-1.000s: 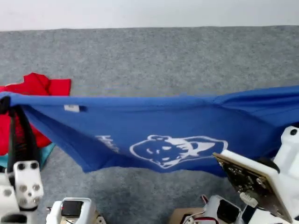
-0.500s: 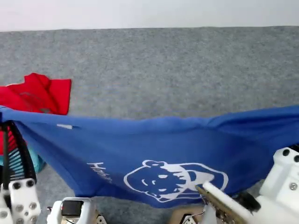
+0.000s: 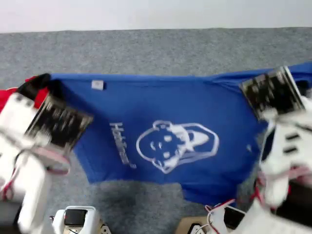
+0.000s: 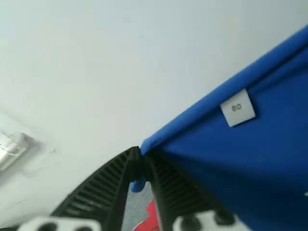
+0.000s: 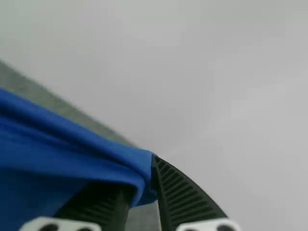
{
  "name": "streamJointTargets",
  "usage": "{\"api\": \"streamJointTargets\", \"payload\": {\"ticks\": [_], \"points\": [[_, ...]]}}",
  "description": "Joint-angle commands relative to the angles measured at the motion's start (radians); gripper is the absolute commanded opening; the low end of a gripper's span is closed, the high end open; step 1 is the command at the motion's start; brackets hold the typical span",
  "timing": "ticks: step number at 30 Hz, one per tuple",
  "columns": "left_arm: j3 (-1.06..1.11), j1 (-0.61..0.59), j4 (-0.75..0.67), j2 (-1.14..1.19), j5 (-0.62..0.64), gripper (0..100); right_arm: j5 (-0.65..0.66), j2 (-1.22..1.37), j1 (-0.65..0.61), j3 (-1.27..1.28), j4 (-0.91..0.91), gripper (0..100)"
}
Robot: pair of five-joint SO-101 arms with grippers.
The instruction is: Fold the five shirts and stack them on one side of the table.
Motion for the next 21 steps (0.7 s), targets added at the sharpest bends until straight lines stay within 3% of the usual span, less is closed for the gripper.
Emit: {"api": "streamJointTargets", "payload": {"ticks": [1, 7, 10, 21], "points": [[0.216, -0.003, -0.245, 0.017, -0.008, 1, 0.006, 0.073, -0.041, 0.089, -0.099, 0.9], [0.579, 0.005, -0.638, 0.021, -0.011, 1, 0.006, 0.208, -0.094, 0.258, -0.355, 0.9], [0.67, 0.002, -0.763, 0.083, -0.011, 1, 0.006, 0.295, -0.108, 0.288, -0.458, 0.9], [0.41, 0.005, -0.891, 0.585, -0.009, 1, 0.009, 0.593, -0.122, 0.259, -0.723, 0.9]]}}
